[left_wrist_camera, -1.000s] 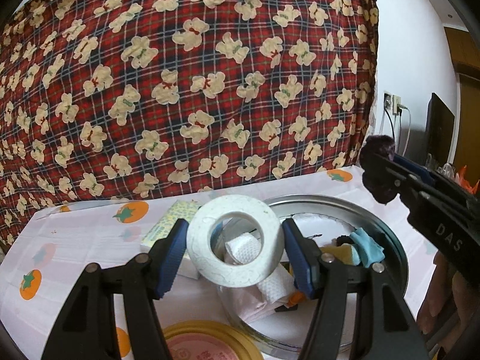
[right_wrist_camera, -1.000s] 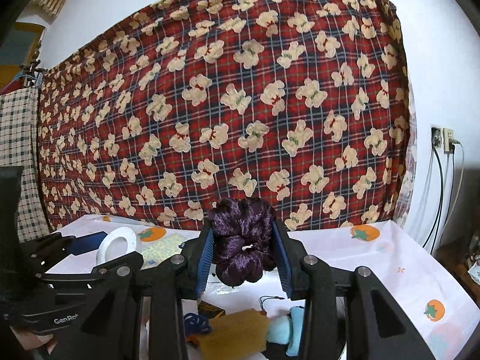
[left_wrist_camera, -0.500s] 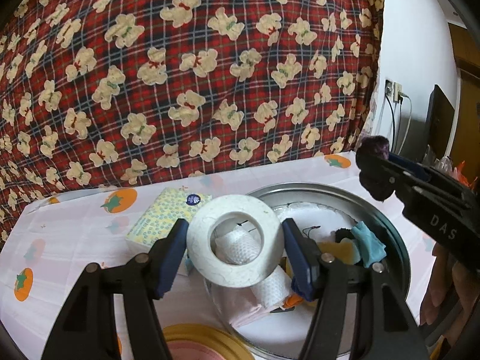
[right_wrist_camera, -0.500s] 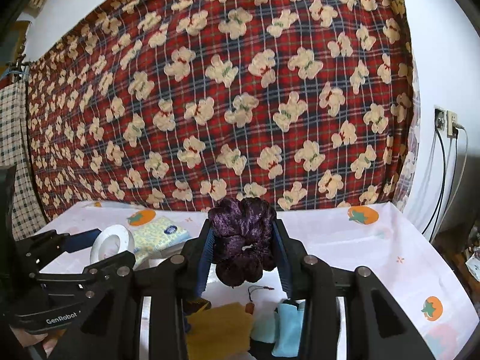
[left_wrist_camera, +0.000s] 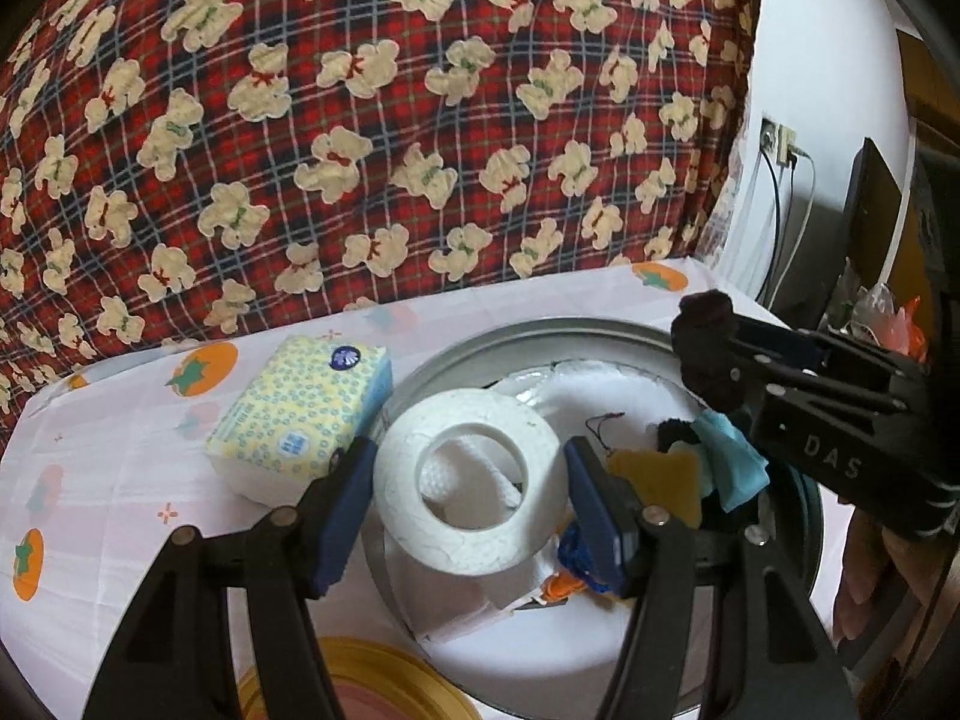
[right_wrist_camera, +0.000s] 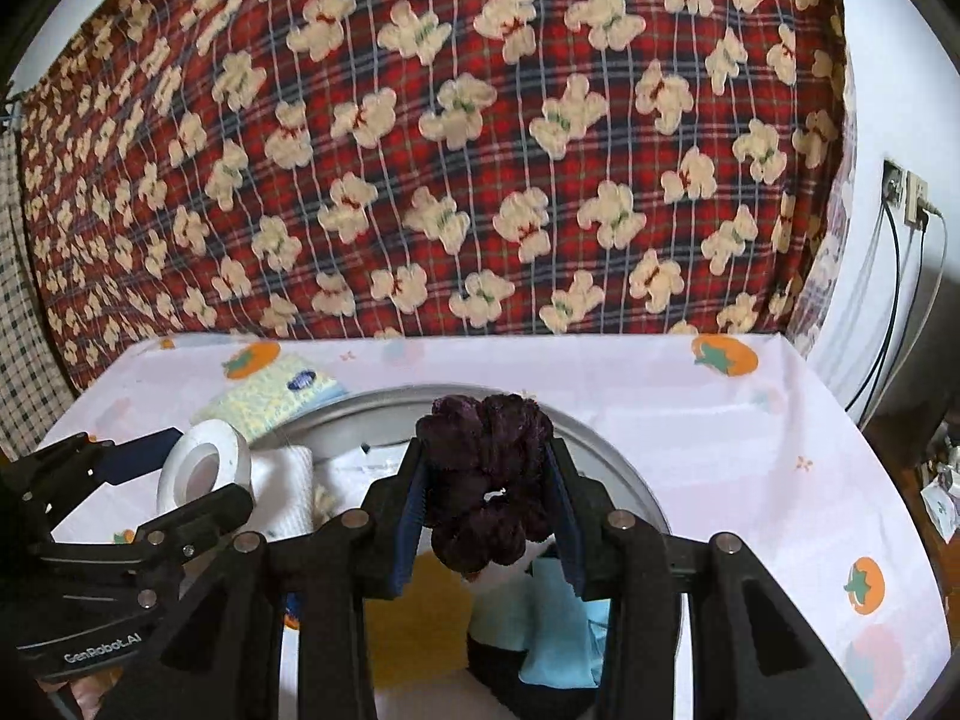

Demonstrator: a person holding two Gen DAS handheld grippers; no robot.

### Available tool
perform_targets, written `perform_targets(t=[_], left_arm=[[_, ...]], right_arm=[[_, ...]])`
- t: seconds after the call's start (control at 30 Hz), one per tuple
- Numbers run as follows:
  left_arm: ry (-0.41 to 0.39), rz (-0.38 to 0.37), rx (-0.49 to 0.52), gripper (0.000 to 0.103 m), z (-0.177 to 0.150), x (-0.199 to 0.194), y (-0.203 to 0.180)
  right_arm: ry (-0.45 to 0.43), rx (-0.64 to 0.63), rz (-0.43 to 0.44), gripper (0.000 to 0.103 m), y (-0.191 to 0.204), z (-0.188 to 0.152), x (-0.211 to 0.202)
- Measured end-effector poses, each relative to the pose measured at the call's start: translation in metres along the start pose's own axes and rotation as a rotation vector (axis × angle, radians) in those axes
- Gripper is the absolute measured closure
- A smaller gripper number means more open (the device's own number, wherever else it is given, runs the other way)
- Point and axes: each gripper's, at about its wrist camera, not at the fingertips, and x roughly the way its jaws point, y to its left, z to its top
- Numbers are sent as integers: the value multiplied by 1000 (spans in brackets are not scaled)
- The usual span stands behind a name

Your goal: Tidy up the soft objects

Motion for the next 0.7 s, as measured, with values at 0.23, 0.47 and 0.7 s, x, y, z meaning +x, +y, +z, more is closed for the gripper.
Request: perform_targets(t=[0.23,0.47,0.7], left_arm=[[15,-11,11,39,1,2,-4],[39,-2,26,39,0,6,-6],[20,5,19,25,-4,-1,-4]], right_arm=[[18,-5,2,61,0,-3,3],[29,-14,14,34,3,-5,2],[2,-22,-14,33,5,-13,-9]])
